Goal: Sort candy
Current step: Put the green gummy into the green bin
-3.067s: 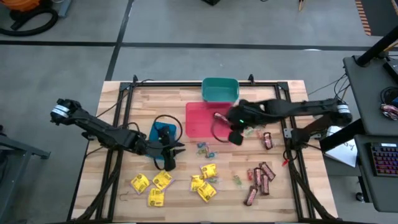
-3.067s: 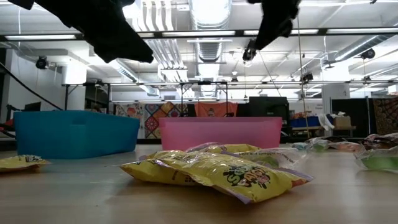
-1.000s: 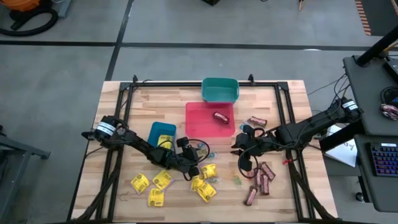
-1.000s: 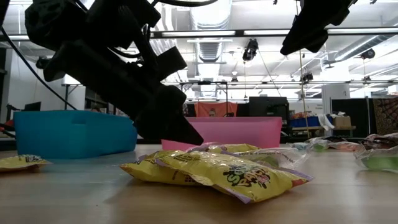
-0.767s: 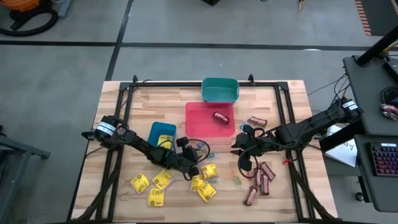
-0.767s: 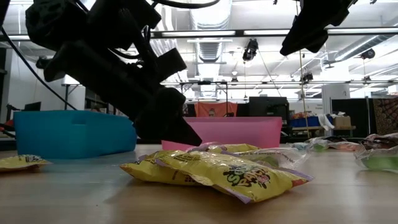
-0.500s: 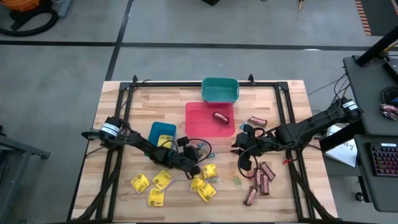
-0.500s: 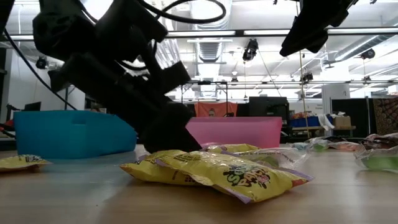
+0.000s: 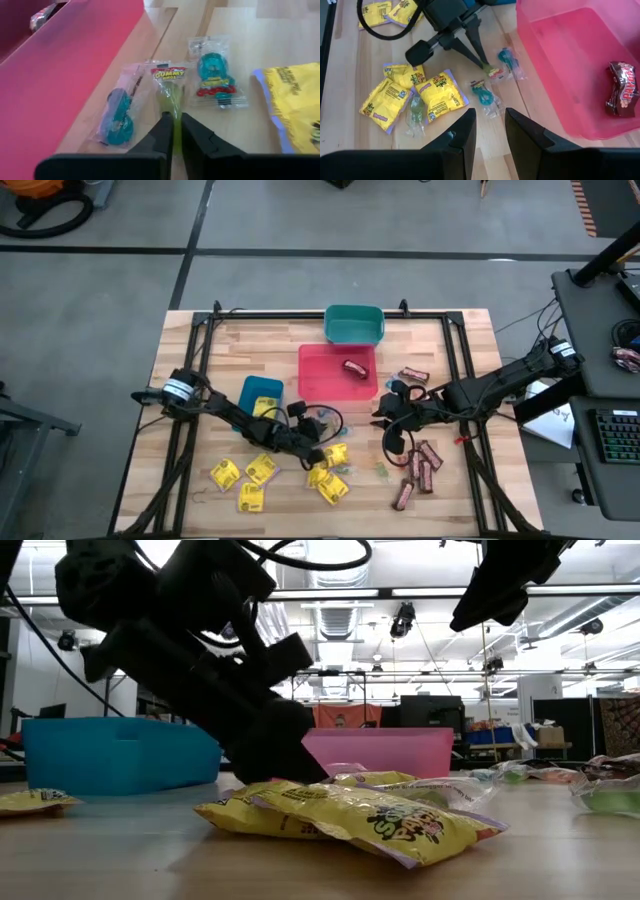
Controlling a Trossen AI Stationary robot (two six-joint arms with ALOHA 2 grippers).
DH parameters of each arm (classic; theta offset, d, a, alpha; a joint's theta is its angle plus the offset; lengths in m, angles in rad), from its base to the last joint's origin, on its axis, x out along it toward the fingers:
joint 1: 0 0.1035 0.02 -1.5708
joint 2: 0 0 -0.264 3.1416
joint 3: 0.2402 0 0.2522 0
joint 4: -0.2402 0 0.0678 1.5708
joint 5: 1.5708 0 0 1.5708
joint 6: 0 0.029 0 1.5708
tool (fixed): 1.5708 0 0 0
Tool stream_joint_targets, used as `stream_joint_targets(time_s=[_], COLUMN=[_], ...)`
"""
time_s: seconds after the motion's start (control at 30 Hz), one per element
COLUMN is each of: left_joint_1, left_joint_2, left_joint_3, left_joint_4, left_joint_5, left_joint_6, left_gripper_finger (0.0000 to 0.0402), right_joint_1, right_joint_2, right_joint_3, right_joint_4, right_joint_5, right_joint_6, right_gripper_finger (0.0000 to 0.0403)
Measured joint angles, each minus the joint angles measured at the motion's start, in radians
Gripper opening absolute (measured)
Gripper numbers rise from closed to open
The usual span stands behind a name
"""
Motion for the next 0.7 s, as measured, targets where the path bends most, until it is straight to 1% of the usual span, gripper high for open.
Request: stream_joint_targets(time_s=[0.1,0.17,0.27,0.37,0.5,0.57,0.63,0.7], left_joint_1=[-0.002,-0.002,0.007,0.03,0.09,0.134,0.186,0.248], left_joint_2=[-0.052,-0.111,-0.207,-0.296,-0.397,-0.428,-0.452,-0.469], left_joint_3=[-0.003,-0.003,-0.002,-0.002,-0.001,-0.001,-0.001,-0.001], left_joint_4=[-0.025,-0.033,-0.05,-0.083,-0.103,-0.107,-0.109,-0.107], left_joint_5=[0.022,0.053,0.078,0.078,0.083,0.107,0.134,0.162], left_joint_6=[0.057,0.118,0.238,0.373,0.54,0.612,0.658,0.673], left_gripper_finger=[0.0008,0.0003,0.0002,0.0001,0.0,0.0,0.0,0.0], right_joint_1=[0.0,0.0,0.0,0.0,0.0,0.0,0.0,0.0], right_joint_2=[0.0,0.0,0.0,0.0,0.0,0.0,0.0,0.0], right_joint_3=[0.0,0.0,-0.001,-0.005,-0.013,-0.014,-0.016,-0.017], right_joint_4=[0.0,0.0,-0.001,0.0,0.001,0.002,0.004,0.006], right_joint_5=[0.0,0.0,0.0,0.0,0.0,0.003,0.003,0.003], right_joint_6=[0.0,0.0,0.0,0.0,0.0,0.0,0.0,0.0], right_gripper_finger=[0.0098,0.0098,0.0098,0.0098,0.0098,0.0098,0.0098,0.0098])
